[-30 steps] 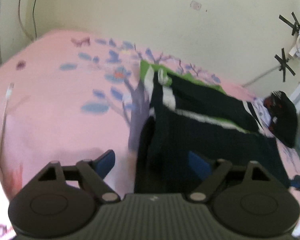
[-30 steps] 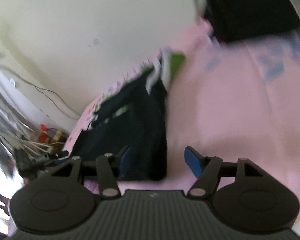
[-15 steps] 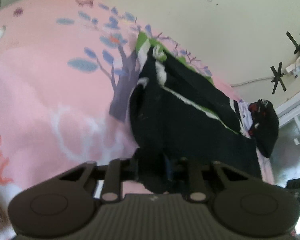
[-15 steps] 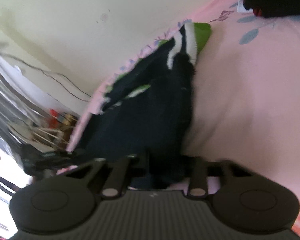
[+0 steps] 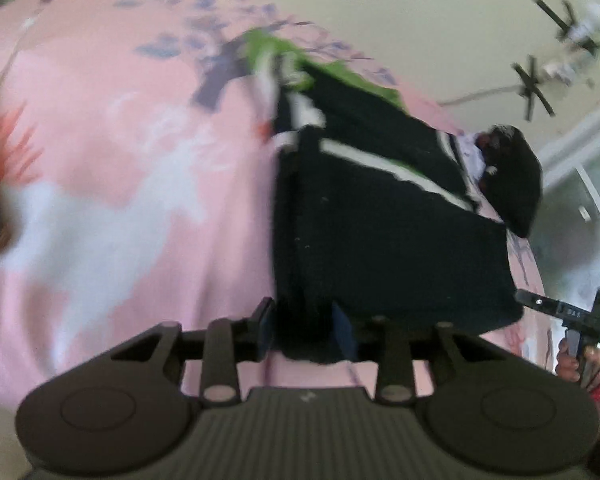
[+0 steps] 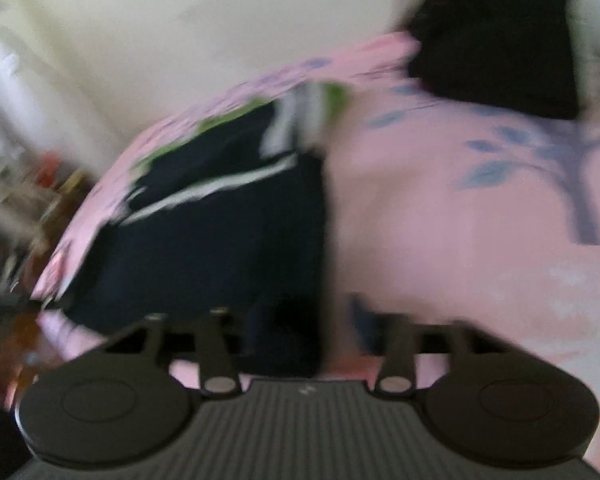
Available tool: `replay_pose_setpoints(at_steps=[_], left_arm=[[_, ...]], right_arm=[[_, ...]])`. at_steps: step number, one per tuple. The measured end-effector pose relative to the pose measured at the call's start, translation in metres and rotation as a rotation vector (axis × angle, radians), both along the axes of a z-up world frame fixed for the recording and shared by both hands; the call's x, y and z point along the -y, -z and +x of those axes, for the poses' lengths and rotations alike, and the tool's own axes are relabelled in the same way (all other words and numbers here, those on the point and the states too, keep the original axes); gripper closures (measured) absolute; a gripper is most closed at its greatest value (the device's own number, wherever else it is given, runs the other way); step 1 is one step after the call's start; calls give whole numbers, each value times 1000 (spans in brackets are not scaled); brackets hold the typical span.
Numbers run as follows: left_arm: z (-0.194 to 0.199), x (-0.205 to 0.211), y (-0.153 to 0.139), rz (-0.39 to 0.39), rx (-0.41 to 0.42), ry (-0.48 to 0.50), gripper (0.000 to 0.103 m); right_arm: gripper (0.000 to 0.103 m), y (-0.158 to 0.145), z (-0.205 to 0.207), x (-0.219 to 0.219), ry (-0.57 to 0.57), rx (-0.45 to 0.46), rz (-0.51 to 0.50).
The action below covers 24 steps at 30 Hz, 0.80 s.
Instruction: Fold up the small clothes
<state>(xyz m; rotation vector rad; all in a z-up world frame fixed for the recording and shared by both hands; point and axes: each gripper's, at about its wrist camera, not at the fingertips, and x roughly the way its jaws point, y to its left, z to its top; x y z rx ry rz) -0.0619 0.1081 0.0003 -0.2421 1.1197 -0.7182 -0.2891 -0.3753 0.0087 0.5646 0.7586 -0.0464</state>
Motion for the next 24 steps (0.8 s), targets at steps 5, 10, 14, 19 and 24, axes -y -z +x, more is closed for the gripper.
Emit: replay_pose_setpoints(at_steps=[5,10,14,19,24], left_arm=[[36,-11,-52,21,167,-107,62],[106,65,-90,28,301,-2,46],[178,148,-75,48,264,21,40],[233,222,-26,131,173,39,36],[235,249,-1,220,217,99,82]], right_arm=[[42,-47,32,43,53,154,-58],[41,-80,149,32,-131,250,-113],[35,-55,259,26,-181,173,-25],[35,-13,346,9,-215,41,21],[76,4,361,-5,-273,25,-60]])
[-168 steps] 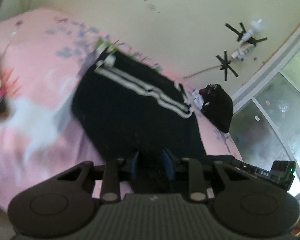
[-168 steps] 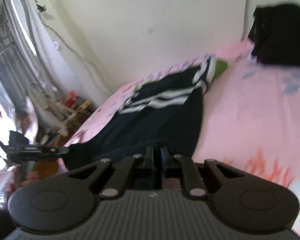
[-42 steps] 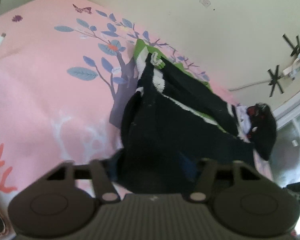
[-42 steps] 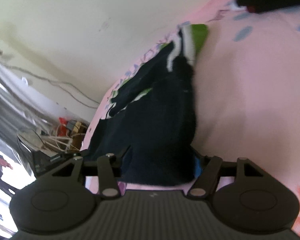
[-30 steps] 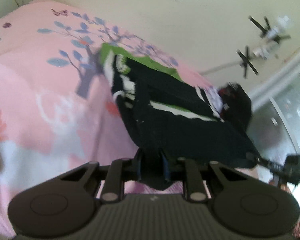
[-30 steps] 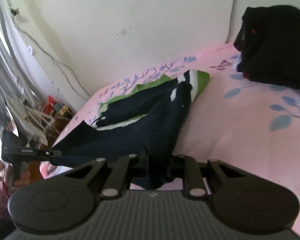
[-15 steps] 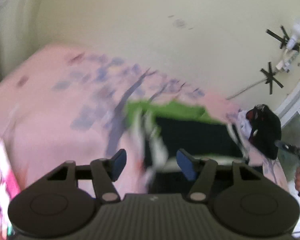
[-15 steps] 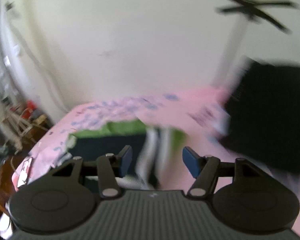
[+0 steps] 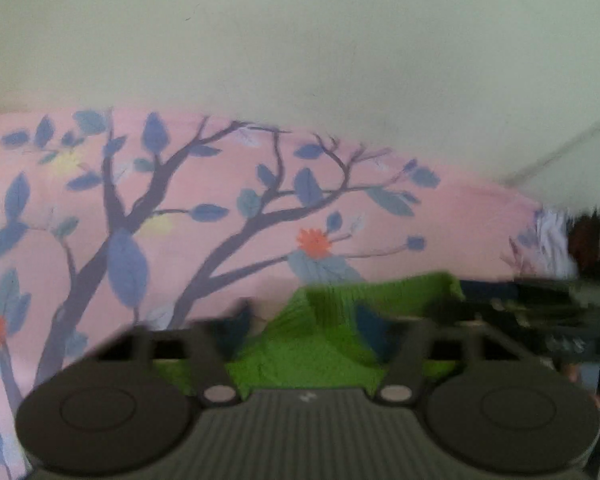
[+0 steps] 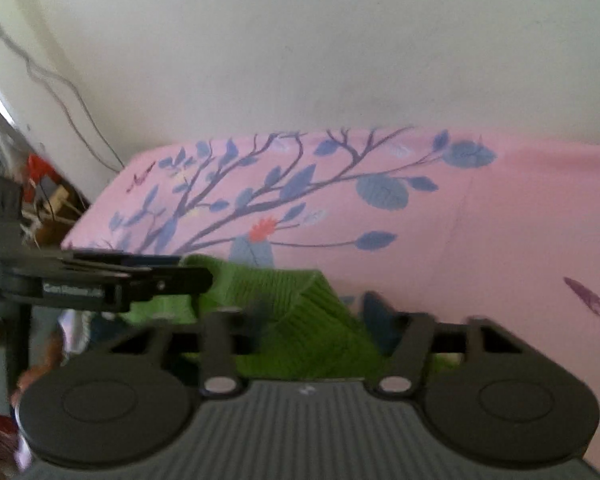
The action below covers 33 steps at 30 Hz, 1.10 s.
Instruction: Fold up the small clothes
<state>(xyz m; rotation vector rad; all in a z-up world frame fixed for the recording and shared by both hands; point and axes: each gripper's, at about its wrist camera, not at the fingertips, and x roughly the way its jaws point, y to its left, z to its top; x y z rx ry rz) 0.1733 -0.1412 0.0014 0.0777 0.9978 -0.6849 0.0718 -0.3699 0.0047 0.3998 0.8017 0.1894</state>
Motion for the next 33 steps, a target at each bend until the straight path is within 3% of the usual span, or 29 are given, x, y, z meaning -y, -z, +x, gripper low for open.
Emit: replay_pose_setpoints(at_steps=[2,8,14,17,20,23,27,30,33], left_arm=[[-7,-2,-6,13,19,-2,88],[-72,-40,-66,-131,102,60,89],[-191,-95,-108,-248,225,225,89],[-249,-120,-96,-253,229,301,89],[-285,-132,-71,-230,193,322,88],[-299,-140,-37,-217,129,286,87],[-293,-155,-10,-247,38,212,86],[-289,-171,-11,-292,16,188,78],[-287,-194,-24,-311,79,101,29]], right_arm=[[95,-4,-6,0,-3,12,-20],[96,-58,-66,-11,-29,161,-46],[97,-104,-193,-43,-123,303,-111],[97,-97,-253,-57,-139,308,-104],[99,-70,-298,-72,-119,269,-131],[99,-38,-329,-86,-82,229,-124],[100,0,-341,-99,-55,177,-91],[99,0,-345,-91,-62,202,-54],[89,-18,-361,-45,67,280,70]])
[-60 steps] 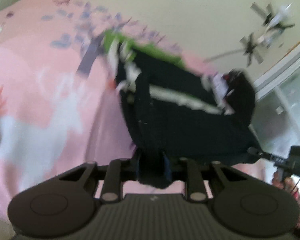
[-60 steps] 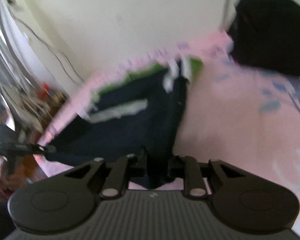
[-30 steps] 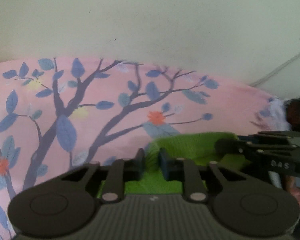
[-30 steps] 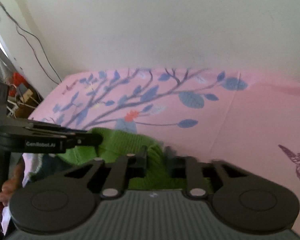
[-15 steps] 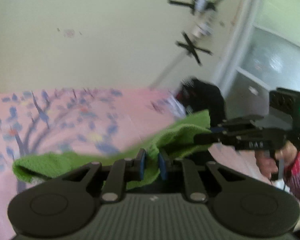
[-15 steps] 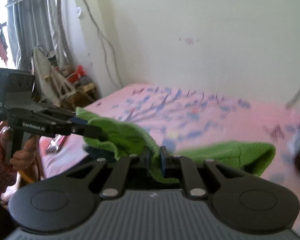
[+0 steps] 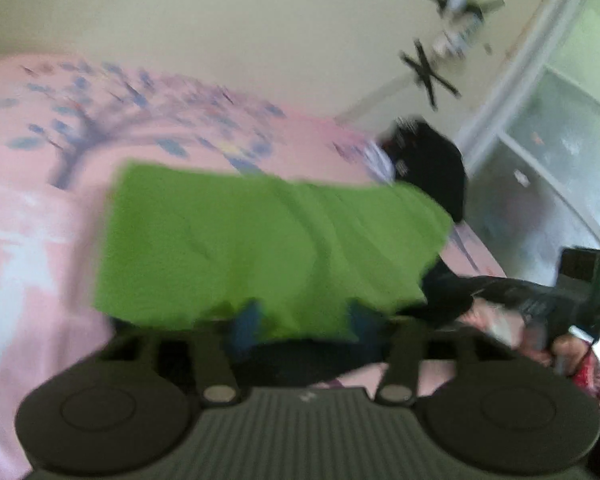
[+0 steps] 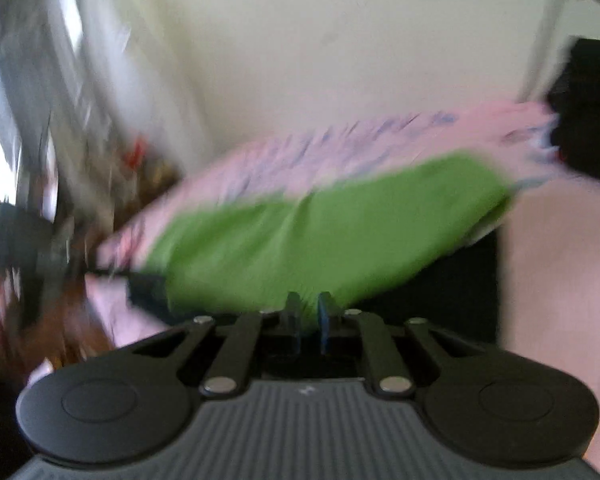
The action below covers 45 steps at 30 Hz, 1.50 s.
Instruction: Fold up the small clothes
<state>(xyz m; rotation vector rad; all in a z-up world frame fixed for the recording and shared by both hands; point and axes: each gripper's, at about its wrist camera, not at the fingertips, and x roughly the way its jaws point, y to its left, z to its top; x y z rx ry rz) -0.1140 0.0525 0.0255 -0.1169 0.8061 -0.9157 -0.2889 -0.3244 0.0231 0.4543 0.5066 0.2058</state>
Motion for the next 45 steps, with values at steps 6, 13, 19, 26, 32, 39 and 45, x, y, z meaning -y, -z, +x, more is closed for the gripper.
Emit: replay_pose_setpoints(at_steps=[6,13,19,26,32,39,45], left_arm=[[37,-33,-1,-69,-68,-210,9],[84,3,4,39,-53,-189,86],[115,0,-2,-27,-92,-220,86],[98,-3,19,41,-92,-197,82],[88,-33,6,34,-70,-262,67],[72,-7,-39,-93,43,-143,67],[82,51,-7,-22,9,-39,66]], right_arm=[[38,3,4,86,286,16,197],[90,13,40,73,231,-20,214],[96,-18,-21,52,227,107,229],[101,50,-14,60,370,-71,222],[47,35,-36,66,426,33,238],[56,-16,-3,47,332,127,130],[71,4,91,-4,118,-17,40]])
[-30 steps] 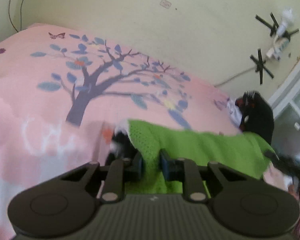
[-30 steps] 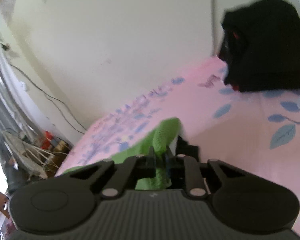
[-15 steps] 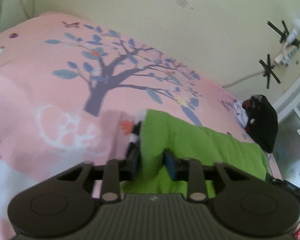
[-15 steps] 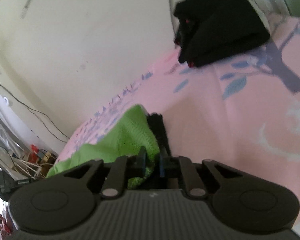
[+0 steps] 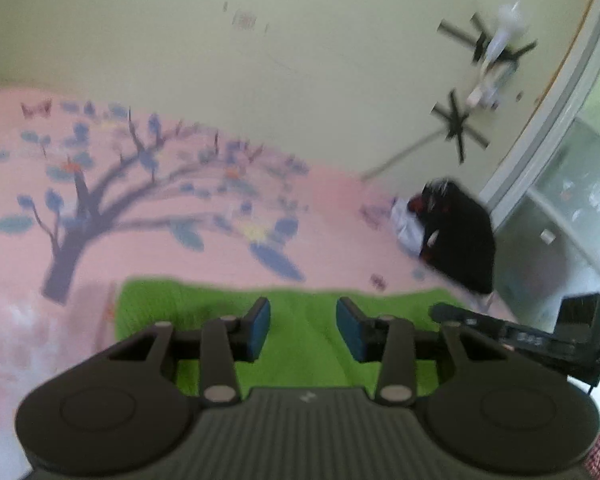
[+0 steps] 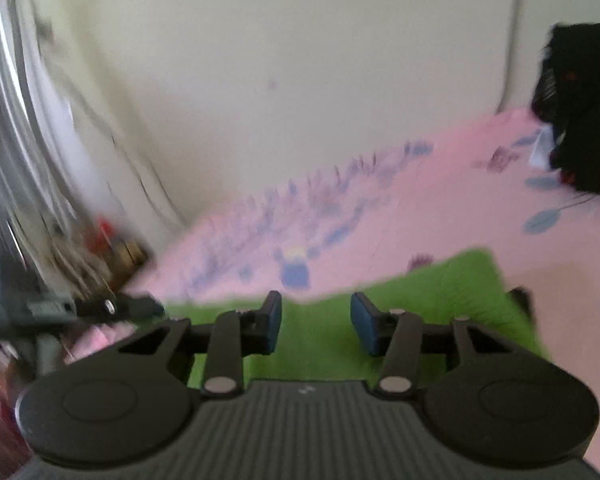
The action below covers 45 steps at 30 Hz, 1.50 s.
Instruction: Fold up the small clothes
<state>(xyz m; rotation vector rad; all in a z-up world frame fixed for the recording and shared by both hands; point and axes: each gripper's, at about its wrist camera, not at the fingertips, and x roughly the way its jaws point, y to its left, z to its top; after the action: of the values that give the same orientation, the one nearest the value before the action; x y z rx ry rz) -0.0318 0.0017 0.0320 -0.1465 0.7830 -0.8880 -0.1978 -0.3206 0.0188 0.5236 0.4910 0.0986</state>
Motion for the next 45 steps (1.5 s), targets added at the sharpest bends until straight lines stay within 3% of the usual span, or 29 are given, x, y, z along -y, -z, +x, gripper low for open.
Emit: replay_pose_setpoints(at_steps=[1,2,3,4,5,8,10,12,13,18,20,24,26,30,33,35,40,45], left_arm=[[1,1,10,38,-1,-16,67],[1,1,21,86,0,-38,70],[-1,-4,27,84,23,-43,77],[-4,-10,29,68,27,-36,77],[-5,-17,28,54,8,-34,77],[-4,-24,23,42,-32,-38,77],[-6,-26,18,29,-47,-46,69],[-8,-26,10,-23,-58,-19,67],[-10,-24,6,-55,-64,10,67],[-22,8,0,-142,-103,164,67],[-22,22,8,-149,-148,205,67],[-22,43,31,-118,-225,239,67],[-22,49,45,-86,-239,236,71],[-14,41,53,-124,-282,216,76],[-16,39,52,-119,-270,217,77],[-19,41,50,-112,-256,216,77],[-23,1,35,-220,-207,194,54],[-20,-104,12,-318,-103,-33,37]], right_arm=[[101,9,8,0,26,-37,-63],[103,16,10,10,55,-44,-100],[103,24,9,28,101,-53,-66],[103,29,5,45,127,-56,41],[103,30,1,57,156,-54,111],[103,21,-22,64,206,-22,85],[103,17,-46,73,237,-6,125],[64,17,-76,86,277,16,189],[33,18,-86,90,298,20,221],[34,31,-116,100,302,-50,349],[35,39,-111,97,278,-93,369],[38,44,-93,84,221,-85,380],[53,46,-81,74,174,-84,385],[61,42,-67,65,149,-82,464],[70,8,-68,59,79,36,486],[72,-24,-59,43,-5,104,438],[74,-72,-3,-27,-232,110,268],[75,-77,56,-104,-432,33,140]])
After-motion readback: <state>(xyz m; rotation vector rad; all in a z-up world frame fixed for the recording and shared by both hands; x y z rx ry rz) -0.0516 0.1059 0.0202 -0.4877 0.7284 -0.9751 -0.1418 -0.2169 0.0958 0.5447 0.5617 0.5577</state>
